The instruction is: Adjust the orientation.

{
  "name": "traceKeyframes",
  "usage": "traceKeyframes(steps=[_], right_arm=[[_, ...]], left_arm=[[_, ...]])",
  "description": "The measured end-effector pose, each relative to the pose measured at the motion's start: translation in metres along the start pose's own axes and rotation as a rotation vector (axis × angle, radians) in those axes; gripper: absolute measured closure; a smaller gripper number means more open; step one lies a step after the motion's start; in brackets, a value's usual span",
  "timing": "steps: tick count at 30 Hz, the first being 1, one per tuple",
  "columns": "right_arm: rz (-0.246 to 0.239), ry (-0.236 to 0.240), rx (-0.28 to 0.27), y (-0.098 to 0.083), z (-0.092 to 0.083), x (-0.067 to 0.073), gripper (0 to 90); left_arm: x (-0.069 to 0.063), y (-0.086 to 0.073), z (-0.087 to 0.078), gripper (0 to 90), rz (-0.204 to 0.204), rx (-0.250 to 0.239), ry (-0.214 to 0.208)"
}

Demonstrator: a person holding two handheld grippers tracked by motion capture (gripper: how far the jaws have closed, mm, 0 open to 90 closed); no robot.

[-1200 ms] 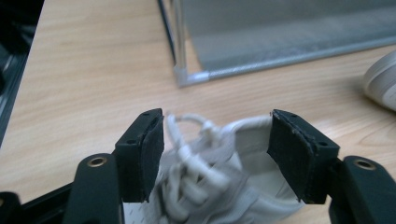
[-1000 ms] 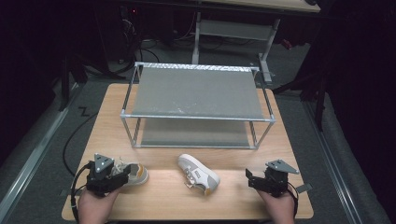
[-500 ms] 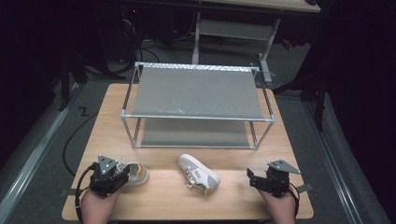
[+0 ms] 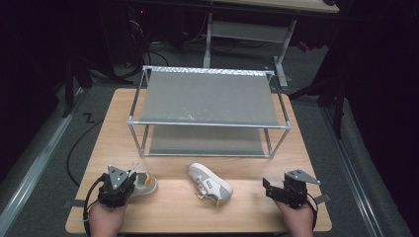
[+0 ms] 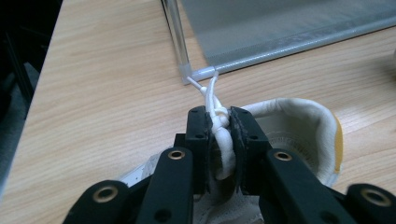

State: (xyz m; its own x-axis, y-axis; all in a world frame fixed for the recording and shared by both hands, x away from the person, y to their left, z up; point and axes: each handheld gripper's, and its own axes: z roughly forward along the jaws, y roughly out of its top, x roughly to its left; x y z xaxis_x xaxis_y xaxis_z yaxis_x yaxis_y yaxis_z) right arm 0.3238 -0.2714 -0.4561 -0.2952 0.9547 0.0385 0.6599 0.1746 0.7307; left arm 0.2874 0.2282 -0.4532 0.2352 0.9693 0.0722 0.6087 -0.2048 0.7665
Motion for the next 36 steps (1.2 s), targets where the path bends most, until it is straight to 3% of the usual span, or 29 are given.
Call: traceKeyframes(steps=[7, 10, 11, 12, 13, 15, 16, 18, 20, 21, 22, 23, 24, 25, 26, 28, 30, 31, 32, 34, 35, 36], right_arm=[[-0.003, 0.011, 0.0, 0.0, 0.0, 0.0, 14.4], [0.001, 0.01, -0.003, 0.0, 0.0, 0.0, 14.8], [0.0, 0.01, 0.003, 0.0, 0.001, 0.0, 14.8], [0.004, 0.013, 0.005, 0.0, 0.001, 0.0, 14.8], [0.006, 0.014, 0.007, -0.001, 0.001, 0.001, 14.9], [-0.001, 0.015, 0.006, 0.0, 0.001, 0.001, 14.9], [0.0, 0.015, 0.005, 0.0, 0.001, 0.001, 15.0], [0.0, 0.016, 0.004, 0.0, 0.001, 0.0, 15.0], [0.003, 0.016, 0.004, 0.0, 0.001, 0.0, 15.0], [0.001, 0.02, 0.005, 0.0, 0.002, -0.001, 15.0], [0.001, 0.02, 0.005, 0.0, 0.002, -0.001, 15.0], [0.005, 0.021, 0.008, 0.0, 0.003, -0.001, 15.1], [0.01, 0.024, 0.007, 0.001, 0.003, -0.001, 15.1], [0.01, 0.024, 0.007, 0.001, 0.003, -0.001, 15.1], [0.011, 0.025, 0.004, 0.002, 0.003, -0.001, 15.1], [0.008, 0.032, -0.007, 0.004, 0.002, 0.001, 15.3], [0.0, 0.034, -0.009, 0.005, 0.002, 0.001, 15.3], [0.005, 0.036, -0.008, 0.005, 0.003, 0.001, 15.3], [0.005, 0.036, -0.008, 0.005, 0.003, 0.001, 15.3], [0.01, 0.037, -0.011, 0.006, 0.003, 0.001, 15.3], [0.01, 0.034, -0.015, 0.006, 0.002, 0.001, 15.4], [0.01, 0.034, -0.015, 0.006, 0.002, 0.001, 15.4]], left_arm=[[-0.001, 0.004, -0.003, 80.3, 0.004, -0.035, -0.012], [-0.01, 0.008, -0.001, 80.4, 0.024, -0.06, -0.054], [-0.021, 0.01, 0.003, 80.4, 0.058, -0.061, -0.085], [-0.021, 0.01, 0.003, 80.3, 0.058, -0.061, -0.085], [-0.035, 0.01, 0.005, 80.2, 0.103, -0.061, -0.116], [-0.045, 0.009, 0.005, 79.9, 0.138, -0.066, -0.146], [-0.047, 0.009, 0.006, 79.1, 0.137, -0.056, -0.178], [-0.048, 0.009, 0.004, 76.4, 0.132, -0.06, -0.184], [-0.038, 0.01, -0.003, 72.0, 0.074, -0.074, -0.258], [-0.03, 0.009, -0.013, 55.3, 0.043, -0.093, -0.247], [-0.03, 0.009, -0.013, 51.6, 0.043, -0.093, -0.247], [-0.023, 0.008, -0.021, 51.6, 0.018, -0.109, -0.211], [-0.011, 0.006, -0.03, 44.7, -0.039, -0.12, -0.155], [-0.011, 0.006, -0.03, 42.0, -0.039, -0.12, -0.155], [-0.004, -0.001, -0.034, 42.0, -0.066, -0.117, -0.124], [0.007, -0.016, -0.038, 42.7, -0.09, -0.045, -0.049], [0.018, -0.026, -0.044, 42.4, -0.154, 0.01, -0.049], [0.017, -0.034, -0.044, 45.9, -0.135, 0.051, -0.03], [0.017, -0.034, -0.044, 48.2, -0.135, 0.051, -0.03], [0.013, -0.038, -0.034, 50.5, -0.112, 0.132, -0.059], [0.01, -0.039, -0.019, 55.3, -0.117, 0.188, -0.074], [0.01, -0.039, -0.019, 57.5, -0.117, 0.188, -0.074]])
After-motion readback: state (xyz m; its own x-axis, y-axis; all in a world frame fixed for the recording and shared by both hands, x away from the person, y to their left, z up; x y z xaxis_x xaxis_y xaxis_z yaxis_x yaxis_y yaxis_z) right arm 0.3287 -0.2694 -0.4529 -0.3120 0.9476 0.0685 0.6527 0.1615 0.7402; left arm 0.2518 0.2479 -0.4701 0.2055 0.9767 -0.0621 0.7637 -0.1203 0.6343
